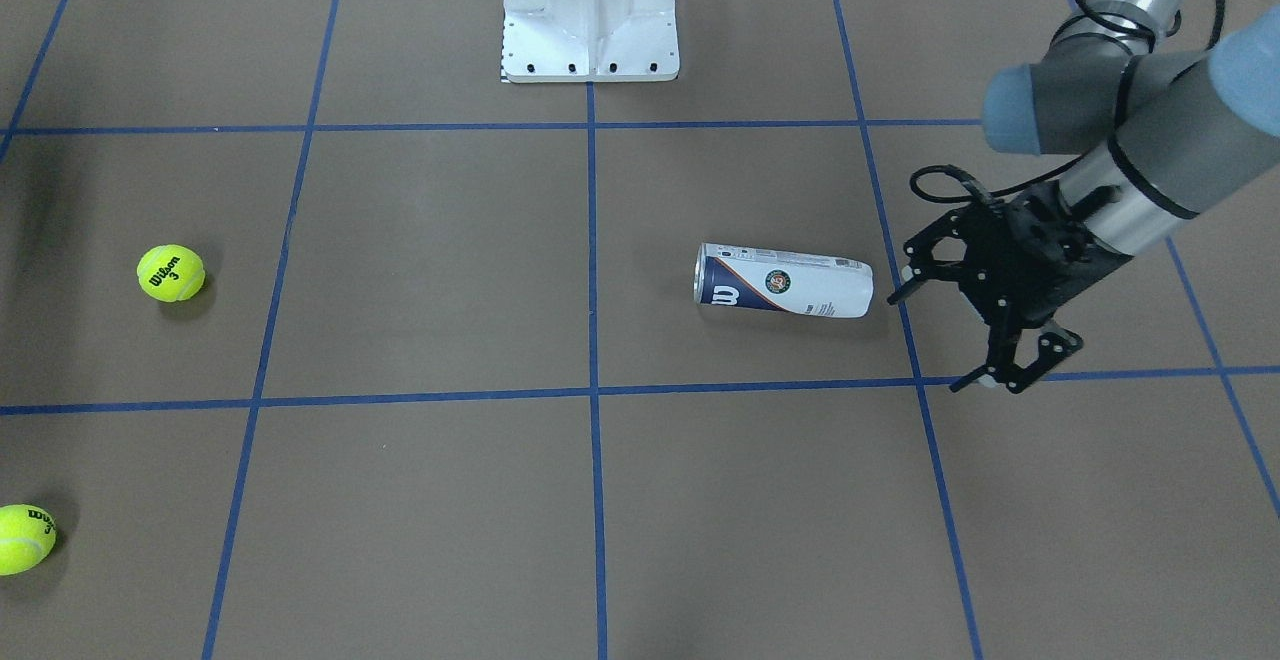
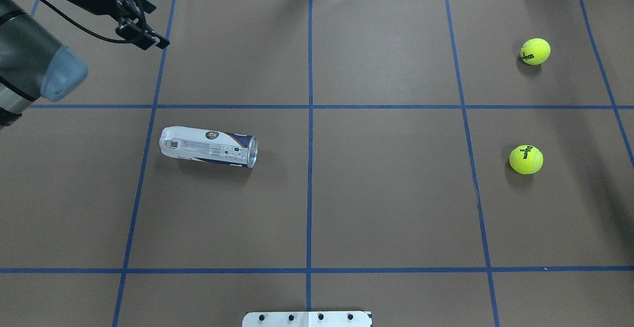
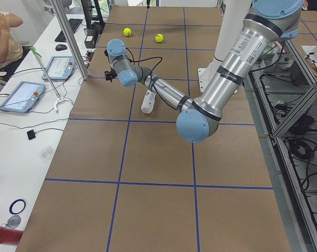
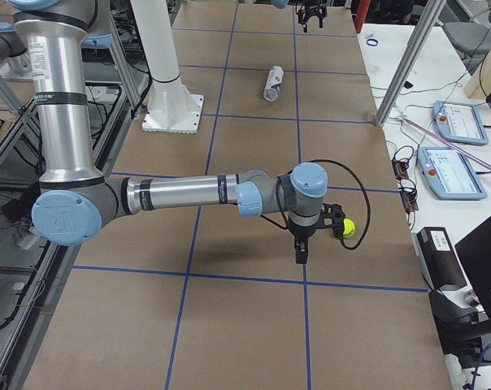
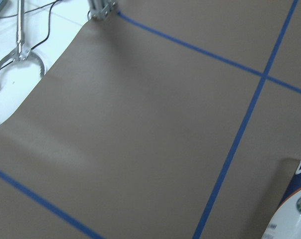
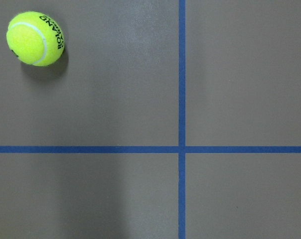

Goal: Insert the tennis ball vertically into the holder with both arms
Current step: 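Move the left gripper down over the clear plastic holder lying sideways, then close the left gripper on the open end of the clear holder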

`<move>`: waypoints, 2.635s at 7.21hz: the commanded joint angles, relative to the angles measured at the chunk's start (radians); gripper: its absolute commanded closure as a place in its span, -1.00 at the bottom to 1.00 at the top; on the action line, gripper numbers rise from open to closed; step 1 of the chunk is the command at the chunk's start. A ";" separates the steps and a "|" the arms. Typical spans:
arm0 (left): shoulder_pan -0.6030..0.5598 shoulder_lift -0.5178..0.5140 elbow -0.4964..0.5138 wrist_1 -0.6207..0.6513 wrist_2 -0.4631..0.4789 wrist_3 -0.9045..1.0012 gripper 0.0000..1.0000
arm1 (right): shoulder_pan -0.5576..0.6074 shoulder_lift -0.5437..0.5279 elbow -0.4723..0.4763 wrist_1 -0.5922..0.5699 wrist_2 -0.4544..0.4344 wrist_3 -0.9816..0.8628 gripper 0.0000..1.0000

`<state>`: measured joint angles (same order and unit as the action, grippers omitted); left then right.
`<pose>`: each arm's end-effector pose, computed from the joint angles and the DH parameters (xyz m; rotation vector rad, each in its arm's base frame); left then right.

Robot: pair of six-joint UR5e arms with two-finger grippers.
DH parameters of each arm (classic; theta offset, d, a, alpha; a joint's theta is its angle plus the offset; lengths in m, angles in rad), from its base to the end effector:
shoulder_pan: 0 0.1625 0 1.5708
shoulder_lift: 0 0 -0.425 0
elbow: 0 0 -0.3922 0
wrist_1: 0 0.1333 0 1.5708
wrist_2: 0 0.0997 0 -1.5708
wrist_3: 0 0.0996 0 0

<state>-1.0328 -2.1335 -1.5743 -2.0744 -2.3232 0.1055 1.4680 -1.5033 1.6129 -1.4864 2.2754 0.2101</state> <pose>0.2870 -0.6083 0.2591 0.8805 0.9143 0.9595 0.0139 -0.5352 0.5989 0.0742 -0.7226 0.0342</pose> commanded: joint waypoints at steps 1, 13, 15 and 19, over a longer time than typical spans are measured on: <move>0.188 -0.017 -0.065 0.002 0.161 0.002 -1.00 | 0.000 0.000 0.002 0.000 -0.001 0.002 -1.00; 0.413 0.037 0.006 0.033 0.343 0.310 -1.00 | 0.000 0.000 0.004 0.000 0.007 0.002 -1.00; 0.431 0.035 0.017 0.031 0.341 0.300 -1.00 | 0.000 0.000 0.002 0.000 0.007 0.002 -1.00; 0.445 0.018 0.037 0.031 0.343 0.235 -1.00 | 0.000 0.000 -0.002 0.000 0.007 0.002 -1.00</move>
<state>-0.5895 -2.1115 -1.5420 -2.0436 -1.9816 0.3615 1.4680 -1.5033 1.6126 -1.4864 2.2826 0.2117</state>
